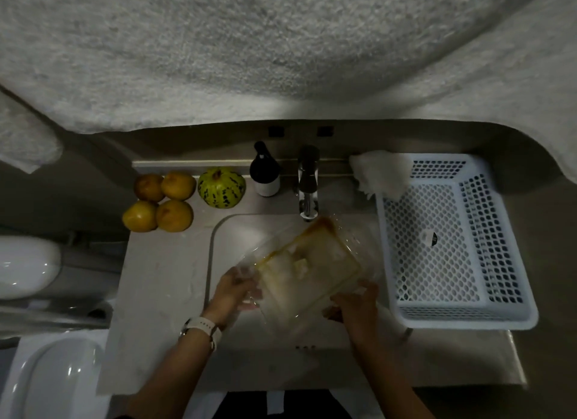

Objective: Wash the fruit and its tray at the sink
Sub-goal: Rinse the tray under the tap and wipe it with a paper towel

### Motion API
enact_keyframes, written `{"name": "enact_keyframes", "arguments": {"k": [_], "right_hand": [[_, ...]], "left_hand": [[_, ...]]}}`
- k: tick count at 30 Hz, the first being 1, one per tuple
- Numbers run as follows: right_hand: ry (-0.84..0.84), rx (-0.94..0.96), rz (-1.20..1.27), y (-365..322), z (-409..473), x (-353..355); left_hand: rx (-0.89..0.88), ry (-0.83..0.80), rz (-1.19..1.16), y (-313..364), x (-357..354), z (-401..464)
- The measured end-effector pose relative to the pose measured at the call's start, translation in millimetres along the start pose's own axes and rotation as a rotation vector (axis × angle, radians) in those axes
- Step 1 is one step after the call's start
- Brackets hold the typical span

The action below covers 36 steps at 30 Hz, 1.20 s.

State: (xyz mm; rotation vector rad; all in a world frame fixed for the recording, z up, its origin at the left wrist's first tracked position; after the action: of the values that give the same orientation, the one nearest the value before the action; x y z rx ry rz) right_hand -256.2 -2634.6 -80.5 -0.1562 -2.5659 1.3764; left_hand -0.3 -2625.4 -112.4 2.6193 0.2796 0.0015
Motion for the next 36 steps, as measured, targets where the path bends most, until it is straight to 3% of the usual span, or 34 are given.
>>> {"name": "enact_keyframes", "arguments": {"k": [5, 11, 14, 18, 21, 27, 32, 36], "right_hand": [[-0.029, -0.009, 0.078, 8, 4, 5], [-0.022, -0.047, 0.119, 2, 14, 14], [0.019, 0.137, -0.087, -12, 20, 22], [-0.129, 0.387, -0.432, -32, 11, 14], [-0.136, 0.659, -0.716, -48, 8, -1], [-0.100, 0.899, -0.515, -100, 31, -36], [-0.216, 1.112, -0.657, -149, 55, -67], [-0.193, 1.203, -0.765, -159, 64, -73]], "left_hand": [[0.098, -0.039, -0.217, -12, -19, 7], [-0.003, 0.020, -0.124, 1, -14, 13], [-0.039, 0.035, -0.061, 9, -5, 18], [-0.045, 0.057, 0.017, 17, 6, 25], [-0.041, 0.079, 0.081, 25, 7, 26], [-0.046, 0.071, 0.136, 32, 10, 29], [-0.038, 0.041, 0.088, 35, 7, 26], [-0.026, 0.041, 0.081, 36, 6, 23]]}}
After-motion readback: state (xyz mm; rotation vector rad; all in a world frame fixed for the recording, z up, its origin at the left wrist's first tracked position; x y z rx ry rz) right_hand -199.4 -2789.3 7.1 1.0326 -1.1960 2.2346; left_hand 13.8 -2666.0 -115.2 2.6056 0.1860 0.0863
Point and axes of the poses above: each hand's wrist, its own z-axis towards the middle knuckle, its own x-axis out of the back of the hand, y = z × x, the point moved 1 cm from there along z, towards the middle knuckle, and after that the axes turned 13 degrees about x, right-handed, at the moved point
